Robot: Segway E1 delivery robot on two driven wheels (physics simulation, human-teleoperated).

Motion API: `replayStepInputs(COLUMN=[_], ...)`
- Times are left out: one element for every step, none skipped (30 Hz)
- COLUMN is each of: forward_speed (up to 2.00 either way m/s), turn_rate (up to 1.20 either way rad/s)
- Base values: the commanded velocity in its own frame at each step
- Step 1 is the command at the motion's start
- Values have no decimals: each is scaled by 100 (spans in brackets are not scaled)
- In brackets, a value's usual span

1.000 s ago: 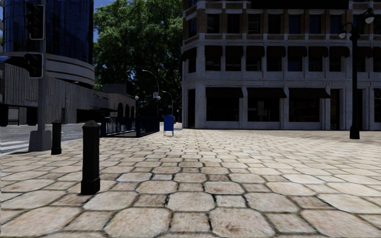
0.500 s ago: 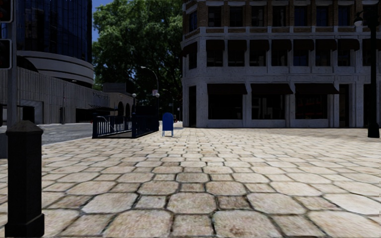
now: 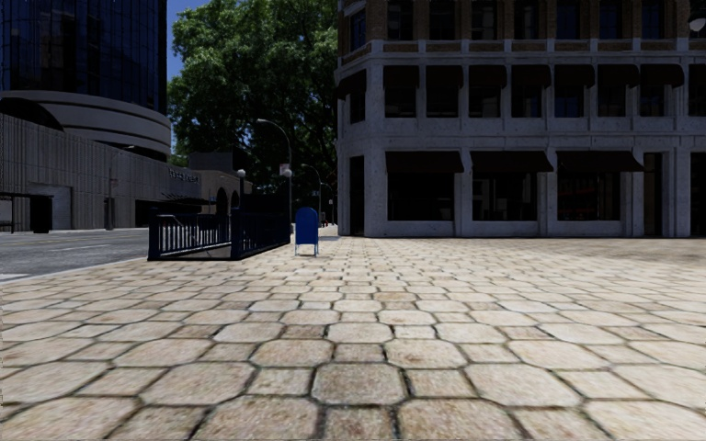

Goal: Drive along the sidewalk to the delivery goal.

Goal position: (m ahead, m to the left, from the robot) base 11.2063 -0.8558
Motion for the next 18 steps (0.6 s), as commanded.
replayStepInputs(forward_speed=[174, 174, 174, 174, 174, 174, 174, 174, 174, 175, 176, 178, 178, 178, 178, 178, 178, 178], turn_rate=[0, 0, 0, 0, 0, 0, 0, 0, 0, 0, 0, 0, 0, 0, 0, 0, 0, 0])
